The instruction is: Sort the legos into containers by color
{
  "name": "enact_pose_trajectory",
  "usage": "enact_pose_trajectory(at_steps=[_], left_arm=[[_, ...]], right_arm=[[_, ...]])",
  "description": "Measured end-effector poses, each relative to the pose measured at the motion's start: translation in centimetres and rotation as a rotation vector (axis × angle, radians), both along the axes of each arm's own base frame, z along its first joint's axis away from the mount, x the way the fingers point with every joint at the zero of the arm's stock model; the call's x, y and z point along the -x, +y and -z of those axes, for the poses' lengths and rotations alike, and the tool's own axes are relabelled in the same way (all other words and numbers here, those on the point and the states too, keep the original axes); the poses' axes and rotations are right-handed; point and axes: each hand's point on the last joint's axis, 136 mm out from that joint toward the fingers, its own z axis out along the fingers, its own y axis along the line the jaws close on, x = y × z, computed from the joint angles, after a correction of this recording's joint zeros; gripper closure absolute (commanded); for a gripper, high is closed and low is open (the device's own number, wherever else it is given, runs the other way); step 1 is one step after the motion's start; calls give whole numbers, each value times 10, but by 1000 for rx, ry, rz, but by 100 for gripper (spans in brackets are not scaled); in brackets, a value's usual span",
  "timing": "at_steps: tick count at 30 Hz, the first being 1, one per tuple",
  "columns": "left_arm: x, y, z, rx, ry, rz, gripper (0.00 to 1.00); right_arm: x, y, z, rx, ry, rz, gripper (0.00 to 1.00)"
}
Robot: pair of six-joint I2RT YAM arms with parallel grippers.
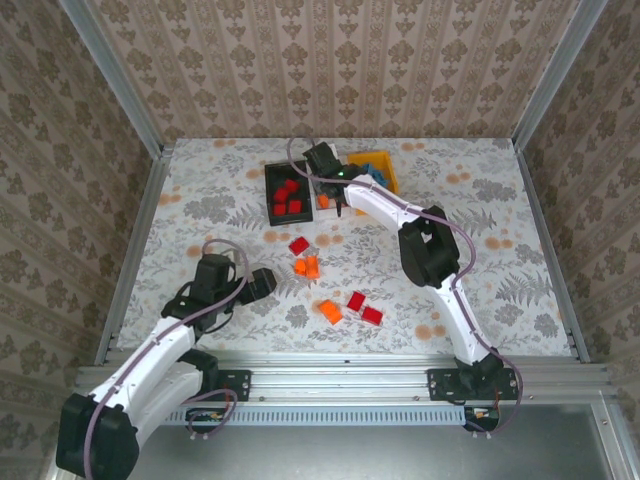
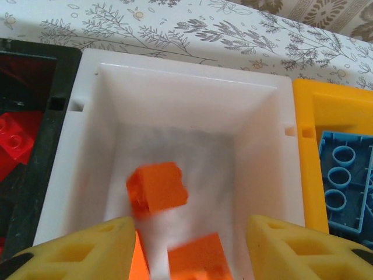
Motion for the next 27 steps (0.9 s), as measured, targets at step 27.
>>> enact_pose_trajectory(at_steps=[27], left_arm=[[12,-2,31,79,85,-65,0]], right_arm=[[338,31,48,10,356,-419,31]])
